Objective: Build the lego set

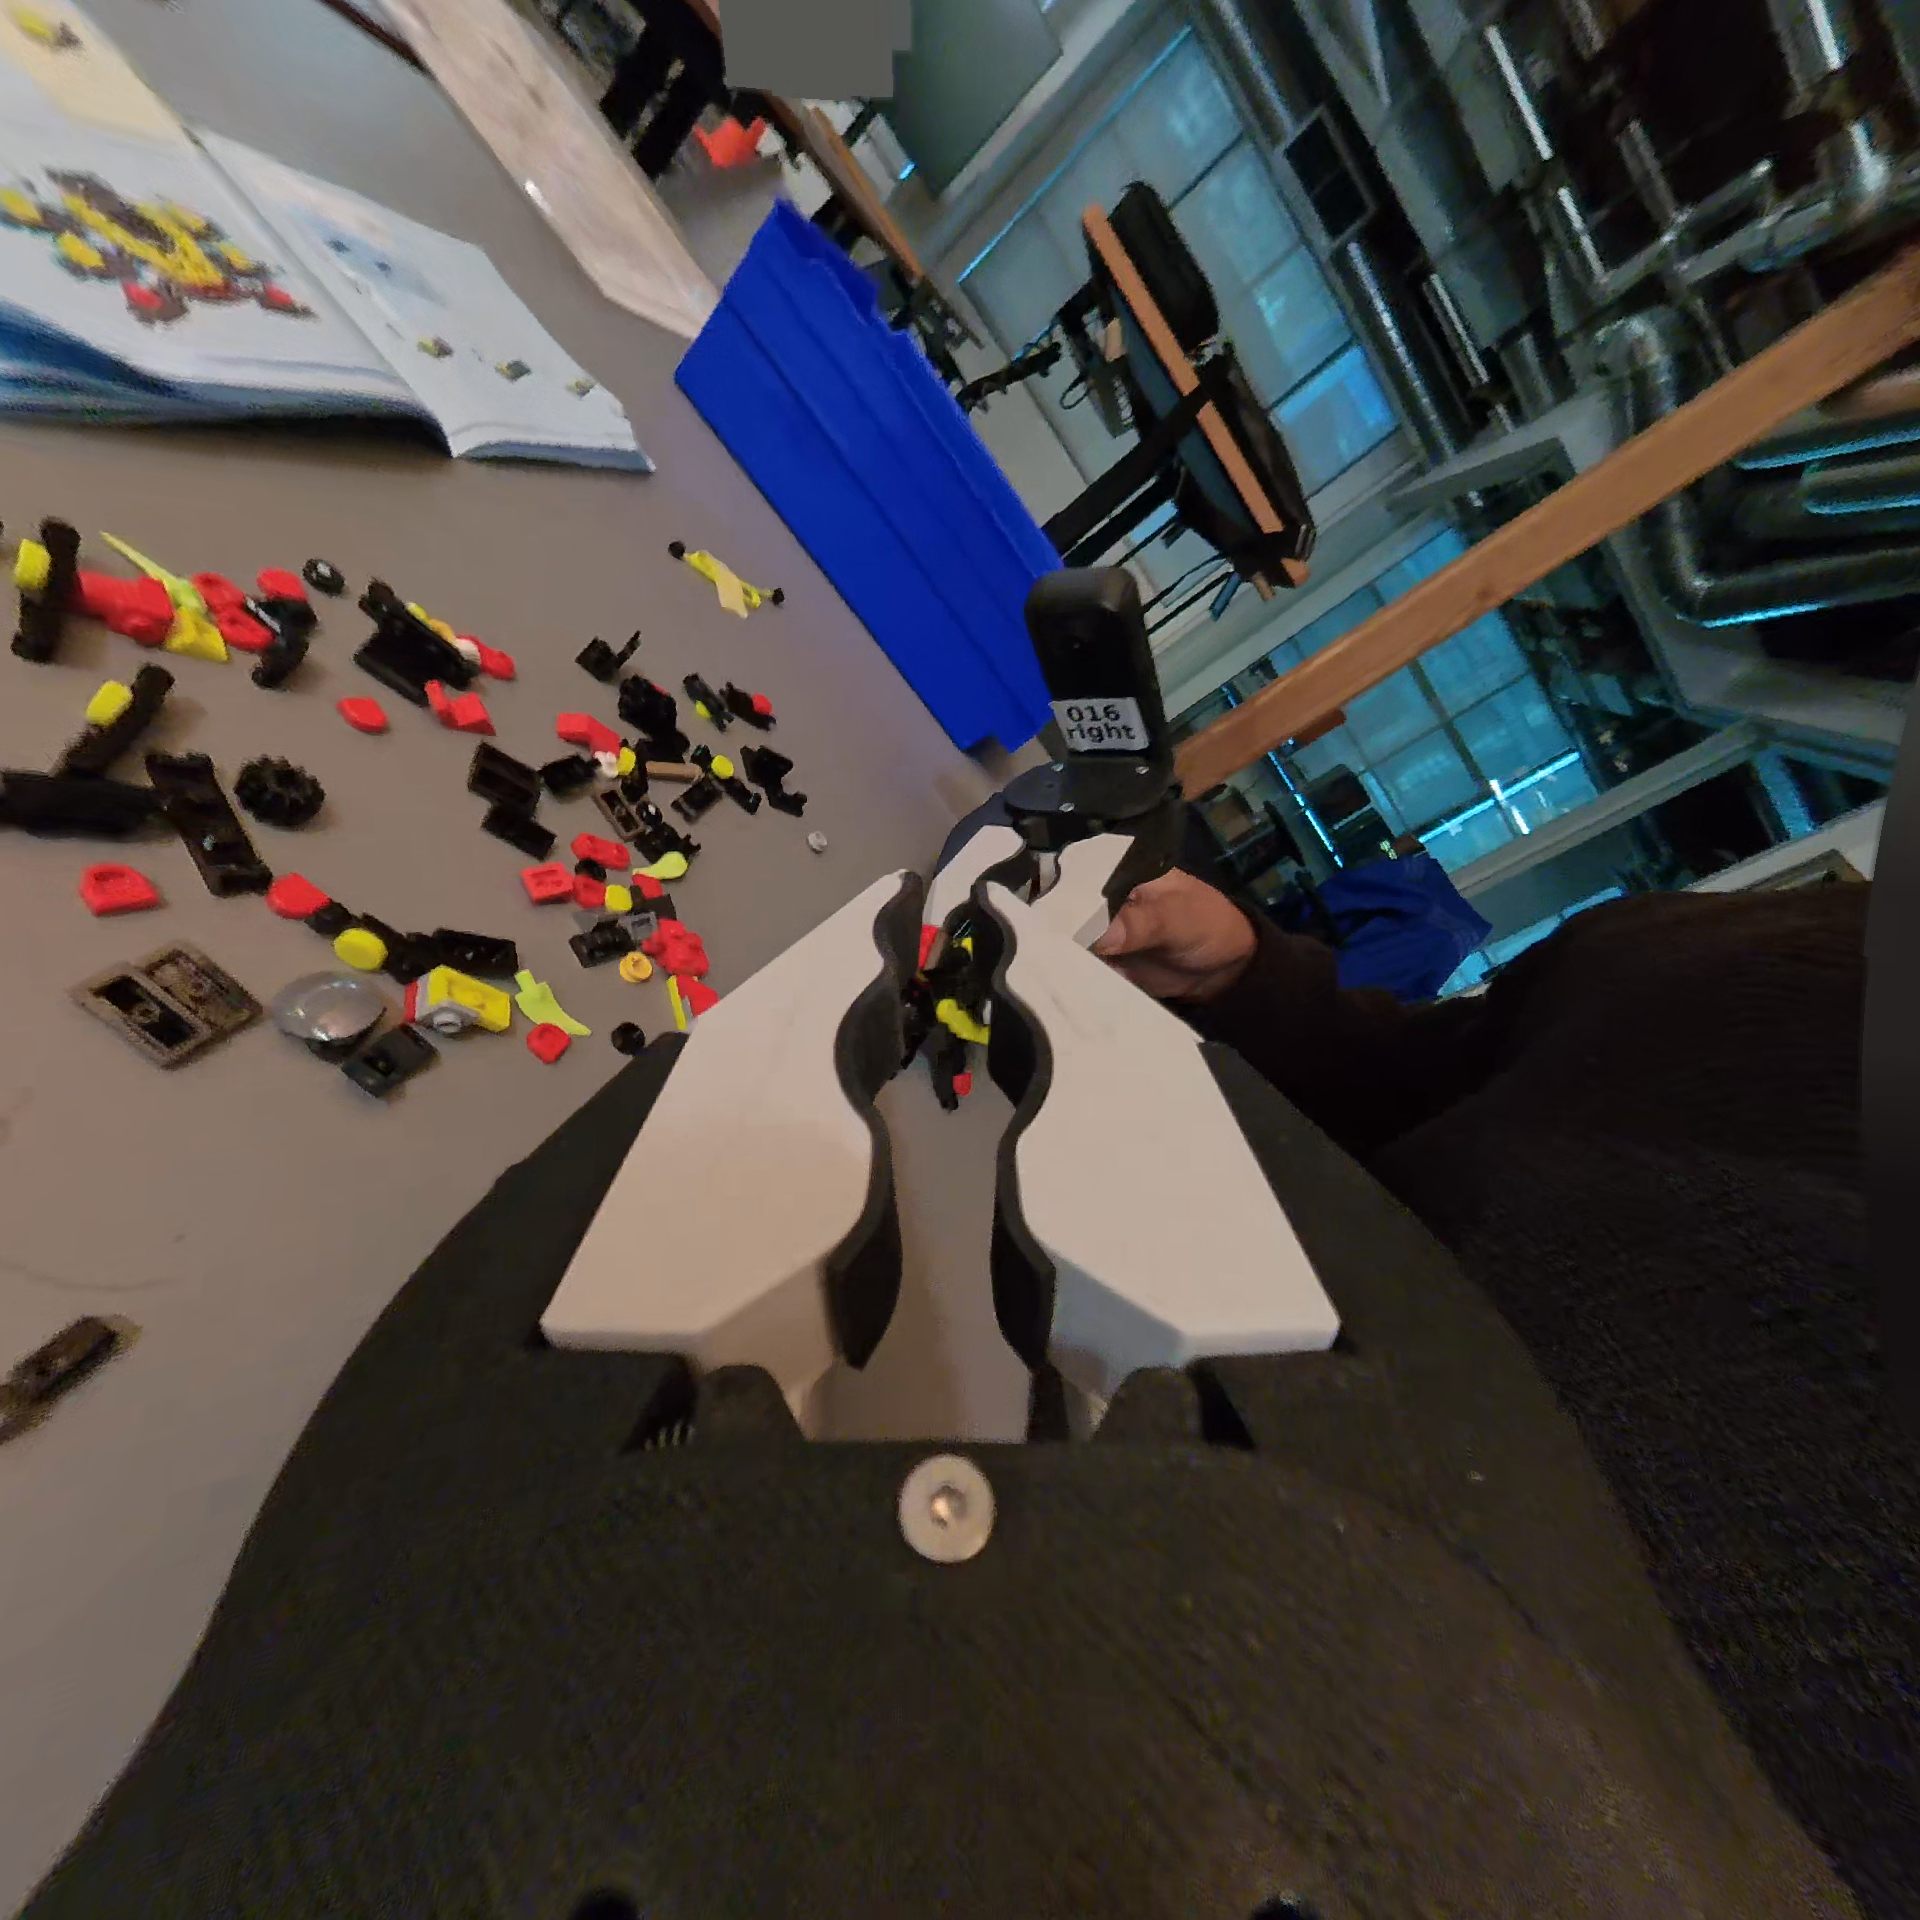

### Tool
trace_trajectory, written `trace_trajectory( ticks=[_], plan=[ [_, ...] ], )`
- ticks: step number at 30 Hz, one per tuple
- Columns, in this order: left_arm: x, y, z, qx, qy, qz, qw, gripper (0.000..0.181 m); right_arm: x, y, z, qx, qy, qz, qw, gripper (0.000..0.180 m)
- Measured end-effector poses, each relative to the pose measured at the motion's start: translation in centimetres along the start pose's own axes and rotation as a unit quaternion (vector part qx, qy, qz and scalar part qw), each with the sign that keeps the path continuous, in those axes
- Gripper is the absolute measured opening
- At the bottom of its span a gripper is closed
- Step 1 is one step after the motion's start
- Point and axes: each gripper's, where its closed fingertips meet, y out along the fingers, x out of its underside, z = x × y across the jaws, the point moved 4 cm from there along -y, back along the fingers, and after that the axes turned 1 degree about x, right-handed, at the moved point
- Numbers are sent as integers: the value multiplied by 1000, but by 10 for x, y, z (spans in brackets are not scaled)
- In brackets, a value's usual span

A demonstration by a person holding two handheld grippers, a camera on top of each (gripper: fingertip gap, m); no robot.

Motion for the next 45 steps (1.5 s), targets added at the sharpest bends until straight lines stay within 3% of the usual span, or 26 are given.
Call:
trace_trajectory(
  ticks=[4,18,23,28,30,33,40,45],
  plan=[
    [-15,-18,-1,-7,41,19,999,7,0,1,3,22,-9,-2,1000,39],
    [-43,-100,13,-54,140,72,986,10,10,-17,2,68,-18,36,997,52],
    [-38,-136,24,-85,154,115,978,10,14,-32,4,121,-24,71,990,67],
    [-25,-164,33,-129,144,176,965,9,19,-50,5,131,-20,104,986,70],
    [-9,-158,34,-121,110,199,966,8,21,-59,1,121,-27,122,985,69],
    [25,-122,46,-71,46,155,984,11,27,-75,-9,99,-37,153,983,66],
    [97,-46,111,-49,71,37,996,6,45,-99,-33,94,-87,183,975,58],
    [126,-27,127,-56,88,7,995,7,59,-90,-64,114,-200,151,961,52]
  ],
)
